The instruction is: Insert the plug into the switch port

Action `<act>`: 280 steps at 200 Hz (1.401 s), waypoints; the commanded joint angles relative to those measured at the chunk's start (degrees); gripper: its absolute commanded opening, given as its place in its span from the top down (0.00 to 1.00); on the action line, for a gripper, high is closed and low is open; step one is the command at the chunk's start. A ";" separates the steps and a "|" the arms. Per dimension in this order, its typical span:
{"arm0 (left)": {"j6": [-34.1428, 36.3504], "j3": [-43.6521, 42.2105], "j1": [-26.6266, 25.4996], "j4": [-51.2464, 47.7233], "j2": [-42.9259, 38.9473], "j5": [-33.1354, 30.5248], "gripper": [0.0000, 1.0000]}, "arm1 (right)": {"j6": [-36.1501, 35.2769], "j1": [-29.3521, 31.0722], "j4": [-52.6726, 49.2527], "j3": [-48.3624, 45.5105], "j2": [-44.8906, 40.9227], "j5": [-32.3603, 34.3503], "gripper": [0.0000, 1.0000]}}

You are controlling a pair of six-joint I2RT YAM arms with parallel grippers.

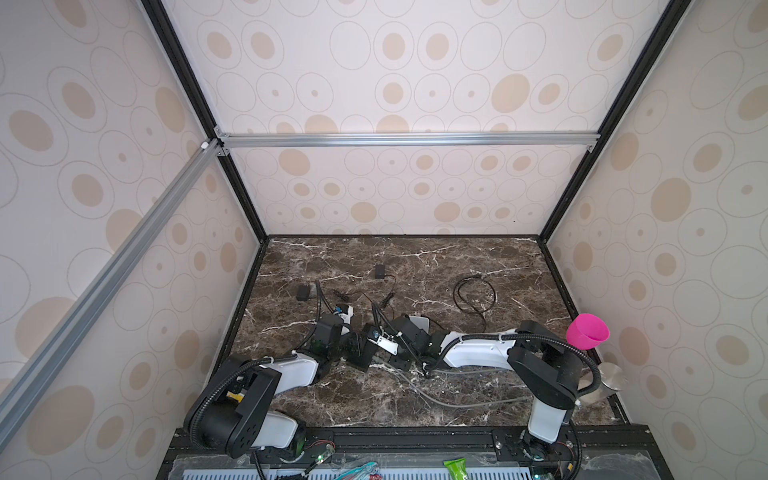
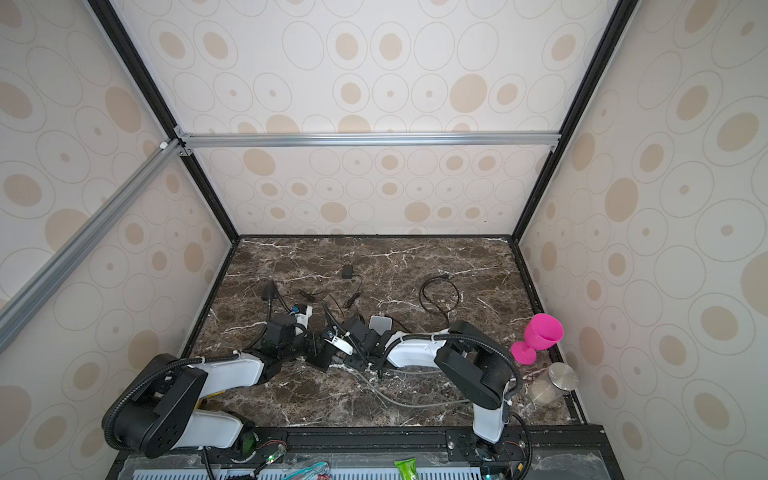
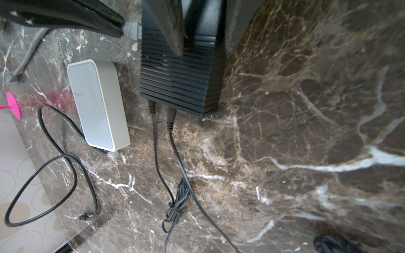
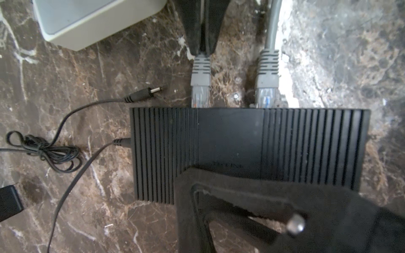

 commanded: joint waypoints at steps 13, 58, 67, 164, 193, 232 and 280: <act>1.08 -1.77 -6.48 -3.31 3.81 14.22 0.70 | -3.06 -1.08 15.83 6.44 0.52 -10.68 1.00; 0.56 -2.32 -9.81 -1.95 3.88 16.39 0.71 | -3.56 -4.43 21.87 6.45 1.57 -17.18 1.00; 0.42 -2.35 -10.45 -1.98 3.91 16.62 0.71 | -3.50 -4.53 21.53 7.43 1.86 -17.64 1.00; 0.77 1.28 -11.15 -9.33 1.73 8.01 0.68 | 1.46 -2.57 21.73 0.72 -1.61 -15.91 1.00; 1.08 5.37 -10.80 -14.34 2.63 3.64 0.67 | 2.88 -1.34 19.75 -5.17 -3.97 -12.73 1.00; 3.54 12.37 -7.84 -19.93 5.63 -1.21 0.62 | 5.30 -0.49 15.48 -8.45 -4.21 -8.57 1.00; 4.48 19.84 0.36 -26.92 2.82 -5.68 0.30 | 8.38 0.46 13.96 -9.65 -2.11 -5.41 1.00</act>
